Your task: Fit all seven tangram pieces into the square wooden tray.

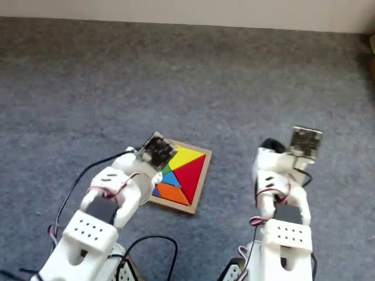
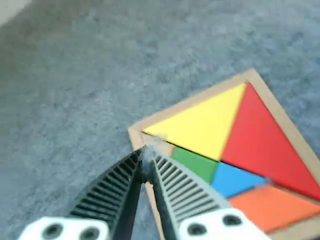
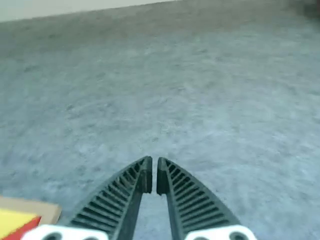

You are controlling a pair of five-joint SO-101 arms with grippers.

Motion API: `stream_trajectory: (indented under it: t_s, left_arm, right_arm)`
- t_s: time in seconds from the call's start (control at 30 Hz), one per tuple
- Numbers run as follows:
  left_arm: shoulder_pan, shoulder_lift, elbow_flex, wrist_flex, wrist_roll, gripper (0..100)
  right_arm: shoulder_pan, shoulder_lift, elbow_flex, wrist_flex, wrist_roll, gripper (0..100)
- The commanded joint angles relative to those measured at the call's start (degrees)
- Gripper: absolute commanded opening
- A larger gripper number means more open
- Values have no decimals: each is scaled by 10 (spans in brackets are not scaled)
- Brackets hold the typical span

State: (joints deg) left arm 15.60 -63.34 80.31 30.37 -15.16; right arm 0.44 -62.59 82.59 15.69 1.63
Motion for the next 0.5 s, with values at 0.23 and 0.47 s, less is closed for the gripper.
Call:
stream_trajectory:
  t_s: [0.23,0.47]
  left_arm:
    - [-47,-158,163,-251,9,18]
    - [-50,-183,167,-251,9,18]
  right_arm:
    - [-96,-16,16,-12,89,34]
    - [-98,-170,65,26,88,34]
